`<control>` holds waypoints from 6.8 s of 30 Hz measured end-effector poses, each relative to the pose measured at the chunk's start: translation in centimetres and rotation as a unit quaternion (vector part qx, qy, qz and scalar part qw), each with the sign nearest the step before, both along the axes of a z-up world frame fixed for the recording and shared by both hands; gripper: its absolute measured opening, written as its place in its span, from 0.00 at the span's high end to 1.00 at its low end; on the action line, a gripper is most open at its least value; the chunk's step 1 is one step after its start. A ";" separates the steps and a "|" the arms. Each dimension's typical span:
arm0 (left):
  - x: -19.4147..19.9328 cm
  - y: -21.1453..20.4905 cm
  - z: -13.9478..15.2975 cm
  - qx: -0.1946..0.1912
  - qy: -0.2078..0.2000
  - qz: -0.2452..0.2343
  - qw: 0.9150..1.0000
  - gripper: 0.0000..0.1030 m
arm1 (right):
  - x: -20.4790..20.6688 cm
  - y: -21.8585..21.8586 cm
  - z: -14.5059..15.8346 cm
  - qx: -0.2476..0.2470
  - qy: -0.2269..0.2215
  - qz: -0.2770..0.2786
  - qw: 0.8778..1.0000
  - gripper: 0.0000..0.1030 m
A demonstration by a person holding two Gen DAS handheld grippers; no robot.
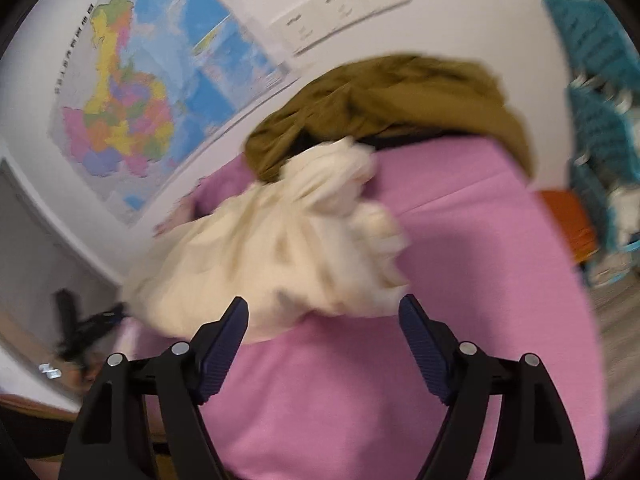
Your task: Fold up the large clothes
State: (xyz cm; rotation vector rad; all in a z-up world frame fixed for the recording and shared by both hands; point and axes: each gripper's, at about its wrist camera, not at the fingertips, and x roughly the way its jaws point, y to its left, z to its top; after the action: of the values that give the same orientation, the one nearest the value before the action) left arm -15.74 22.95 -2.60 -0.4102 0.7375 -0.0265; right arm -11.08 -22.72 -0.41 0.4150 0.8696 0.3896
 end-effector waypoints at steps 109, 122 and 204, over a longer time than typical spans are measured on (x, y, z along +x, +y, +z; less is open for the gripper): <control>12.3 3.0 -1.9 0.082 0.086 0.006 0.993 0.81 | 20.8 14.7 -0.8 -0.213 -0.005 0.131 0.968 0.95; 8.8 1.5 -0.3 0.177 0.066 0.051 0.981 0.41 | 14.3 10.3 3.5 -0.138 -0.052 0.113 0.983 0.57; 7.5 -0.4 -8.3 -0.255 0.079 0.068 0.961 0.38 | 10.6 9.6 -4.9 0.185 0.077 -0.065 0.978 0.37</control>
State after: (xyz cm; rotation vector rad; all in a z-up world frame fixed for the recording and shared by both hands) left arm -8.26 22.52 -10.88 -0.9639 0.8562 -0.0550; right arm -0.46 -13.08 -5.36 0.8509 0.9165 0.4022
